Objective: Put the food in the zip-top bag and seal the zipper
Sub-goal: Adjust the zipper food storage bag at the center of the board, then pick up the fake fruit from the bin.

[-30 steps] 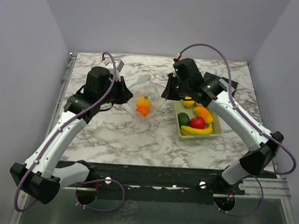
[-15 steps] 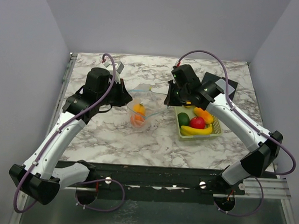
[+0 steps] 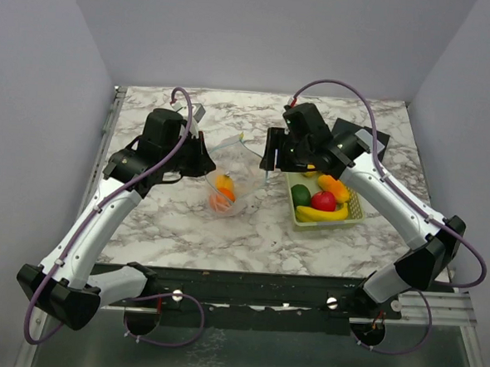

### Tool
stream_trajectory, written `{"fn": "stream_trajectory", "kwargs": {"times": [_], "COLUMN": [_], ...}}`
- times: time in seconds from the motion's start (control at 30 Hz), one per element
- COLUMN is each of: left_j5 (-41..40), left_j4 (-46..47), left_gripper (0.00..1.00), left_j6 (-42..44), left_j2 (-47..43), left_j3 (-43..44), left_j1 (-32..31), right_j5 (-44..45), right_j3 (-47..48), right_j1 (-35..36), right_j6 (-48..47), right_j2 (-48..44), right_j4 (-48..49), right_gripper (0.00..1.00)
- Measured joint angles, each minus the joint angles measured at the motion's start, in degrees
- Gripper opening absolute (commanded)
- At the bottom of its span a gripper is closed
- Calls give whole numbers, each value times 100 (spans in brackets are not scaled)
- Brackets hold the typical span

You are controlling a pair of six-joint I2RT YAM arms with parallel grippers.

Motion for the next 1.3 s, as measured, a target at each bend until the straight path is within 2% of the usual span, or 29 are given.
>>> {"fn": "stream_trajectory", "kwargs": {"times": [0.13,0.43,0.63,0.8,1.0,1.3], "left_j5": [-7,-20,-48,-50,-68,-186], "left_j4": [-195,-428,-505,-557,-588,-636], "left_gripper": [0,0,0,0,0,0], "left_j6": [28,98,131,138,155,208], "left_j2": [39,107,114,118,118,118], "left_j3": [9,98,236,289,345,378], "left_j1": [0,0,0,0,0,0], "right_j5": [13,828,1478,1687,1668,1346], "right_j3": [256,651,-7,-944,-1945,-2765], "right_j1": [0,0,-26,-258,-802,-1445], "right_j6": [-7,-74,-42,20,20,-68], "right_j2": [-76,-835,-1156,-1217,-1222,-1126], "right_j4": [-72,-638,-970,-1008,-890,-216], "right_gripper": [75,75,75,76,89,94]}}
